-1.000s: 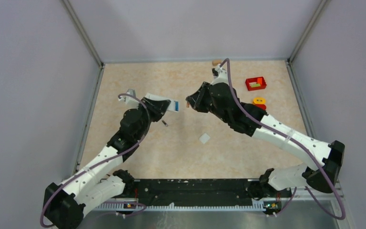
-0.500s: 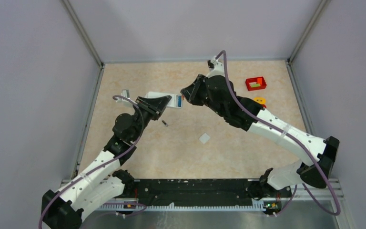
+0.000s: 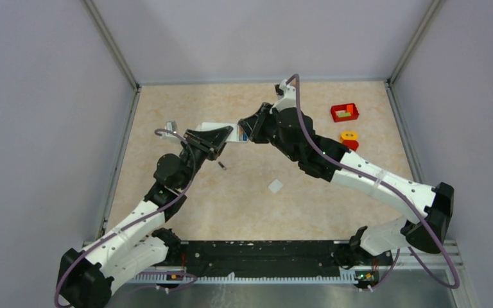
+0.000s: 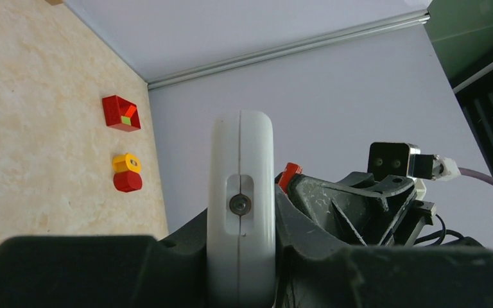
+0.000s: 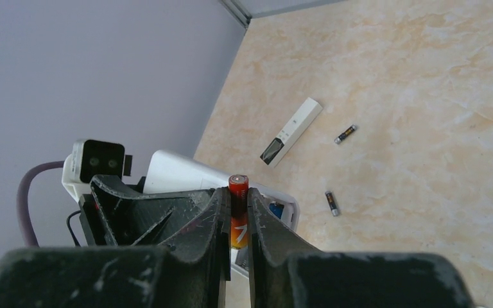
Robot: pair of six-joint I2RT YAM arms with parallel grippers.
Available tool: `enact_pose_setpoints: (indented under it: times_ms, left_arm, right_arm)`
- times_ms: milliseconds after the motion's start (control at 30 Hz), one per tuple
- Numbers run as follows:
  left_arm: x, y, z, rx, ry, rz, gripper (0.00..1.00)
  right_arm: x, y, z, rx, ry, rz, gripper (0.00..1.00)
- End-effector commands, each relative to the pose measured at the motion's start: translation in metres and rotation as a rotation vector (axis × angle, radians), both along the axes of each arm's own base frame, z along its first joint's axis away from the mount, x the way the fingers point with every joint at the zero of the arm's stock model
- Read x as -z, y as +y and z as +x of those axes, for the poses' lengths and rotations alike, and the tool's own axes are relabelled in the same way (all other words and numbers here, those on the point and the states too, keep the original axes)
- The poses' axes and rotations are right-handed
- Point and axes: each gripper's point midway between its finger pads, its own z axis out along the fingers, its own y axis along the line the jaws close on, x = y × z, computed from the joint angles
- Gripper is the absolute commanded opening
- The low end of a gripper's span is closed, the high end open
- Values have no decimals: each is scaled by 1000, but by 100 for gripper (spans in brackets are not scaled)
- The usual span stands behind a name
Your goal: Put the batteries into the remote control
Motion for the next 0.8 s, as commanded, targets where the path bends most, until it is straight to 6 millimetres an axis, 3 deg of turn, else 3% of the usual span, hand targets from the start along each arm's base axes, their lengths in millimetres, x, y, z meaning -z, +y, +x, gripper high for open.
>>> enact_pose_setpoints:
  times_ms: [0,300,533,767]
  left_arm:
    - [-32,8,-5,-15,-97,-91,0]
    - [-42,13,-7,-24,-120,-159,0]
    - [-43,13,-4,-30,-130,-160,0]
    - [-43,11,-1,-31,-136,-152,0]
  right_arm:
    - [-22,-1,-3,14,-72,46,10]
    - [-5,-2,-3,29,-61,5,16]
    - [-9,2,-12,-25,-45,5,25]
    - [-17,-6,-15,-13,-38,10,30]
